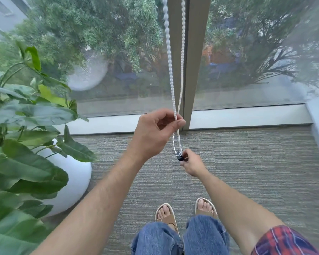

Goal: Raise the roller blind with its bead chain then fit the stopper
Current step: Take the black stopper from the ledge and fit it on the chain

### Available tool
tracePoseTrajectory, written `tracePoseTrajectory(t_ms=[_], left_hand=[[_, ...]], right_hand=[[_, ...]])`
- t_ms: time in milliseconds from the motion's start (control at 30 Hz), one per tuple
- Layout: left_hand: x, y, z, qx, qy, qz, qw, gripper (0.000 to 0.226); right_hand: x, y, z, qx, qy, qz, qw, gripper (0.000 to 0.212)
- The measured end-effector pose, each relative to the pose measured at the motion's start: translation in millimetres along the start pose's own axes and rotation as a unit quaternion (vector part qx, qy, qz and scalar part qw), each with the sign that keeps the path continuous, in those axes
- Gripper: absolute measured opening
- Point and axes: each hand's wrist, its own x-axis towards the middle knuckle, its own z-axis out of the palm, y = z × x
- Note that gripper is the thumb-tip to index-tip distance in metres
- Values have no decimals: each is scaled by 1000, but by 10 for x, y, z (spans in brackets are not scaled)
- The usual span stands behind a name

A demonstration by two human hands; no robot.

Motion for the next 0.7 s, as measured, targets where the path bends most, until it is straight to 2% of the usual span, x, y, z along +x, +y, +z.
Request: tracePoseTrajectory(t_ms=[200,367,500,700], left_hand=[[13,-325,161,4,-7,10,1000,6],[7,-479,243,-5,-6,15,1000,17],[-36,-544,280,-5,-3,16,1000,14],[-105,-485,244,38,-13,15,999,6]], right_hand=[[265,195,92,3,8,2,1000,23],[438,299,198,-4,25,6,1000,22],[526,296,275,26,31,13,999,25],[389,155,226,56,25,-17,998,45]])
